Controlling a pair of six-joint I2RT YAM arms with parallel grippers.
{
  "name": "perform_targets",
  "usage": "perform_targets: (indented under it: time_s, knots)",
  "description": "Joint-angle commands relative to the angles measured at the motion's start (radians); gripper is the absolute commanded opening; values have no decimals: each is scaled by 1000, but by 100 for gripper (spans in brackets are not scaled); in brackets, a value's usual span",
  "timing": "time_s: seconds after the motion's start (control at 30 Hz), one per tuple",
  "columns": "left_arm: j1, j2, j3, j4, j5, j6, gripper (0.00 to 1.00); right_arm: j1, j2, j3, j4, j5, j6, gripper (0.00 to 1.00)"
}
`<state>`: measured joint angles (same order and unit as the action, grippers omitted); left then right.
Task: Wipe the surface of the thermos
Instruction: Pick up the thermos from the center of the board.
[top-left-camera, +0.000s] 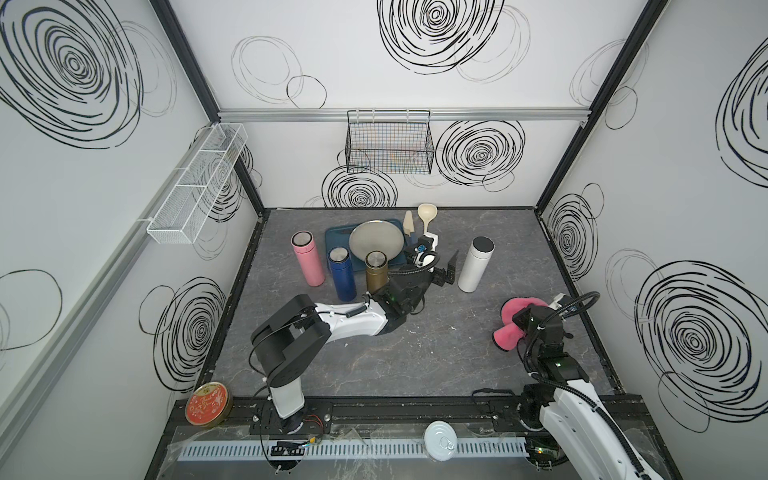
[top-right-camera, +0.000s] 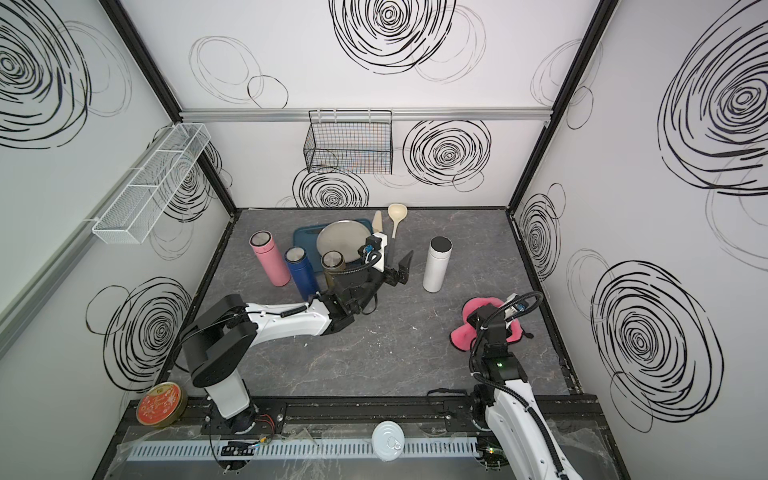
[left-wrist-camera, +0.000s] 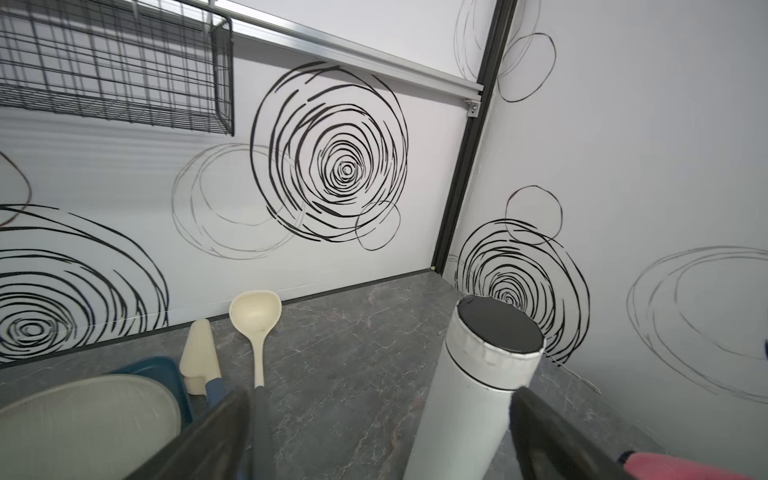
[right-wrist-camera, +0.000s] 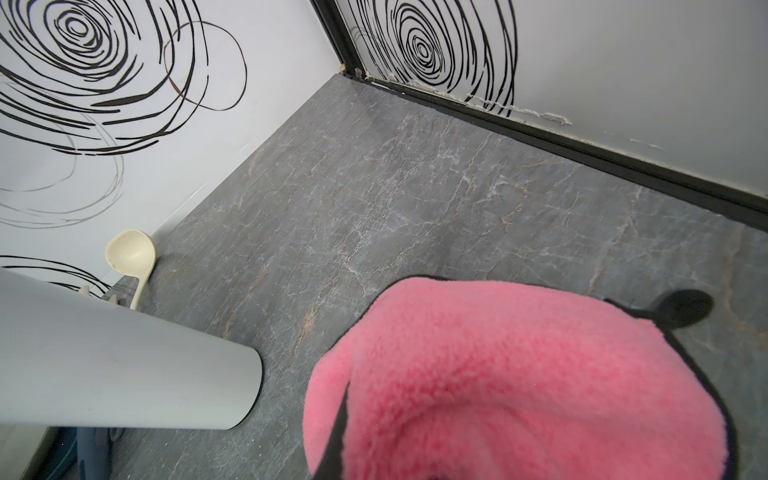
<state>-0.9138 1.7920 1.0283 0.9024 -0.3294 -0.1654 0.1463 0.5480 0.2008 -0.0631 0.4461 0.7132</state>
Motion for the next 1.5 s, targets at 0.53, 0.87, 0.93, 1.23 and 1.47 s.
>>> perform_targets:
  time_s: [0.53,0.87,0.93,1.23,1.47]
  knots:
    - [-2,201,145,115,212,-23,99,2,-6,-3,41,-3,-11,0]
    - [-17,333,345,-9,191,-52,99,2,-2,-2,44,-4,-14,0]
    - [-17,363,388,-27,201,-66,99,4,0,-1,44,-4,-14,0]
    - [-40,460,538,-114,177,-44,99,5,-1,-1,45,-3,-14,0]
    - [-46,538,661,-157,115,-23,99,7,0,-1,44,-3,-15,0]
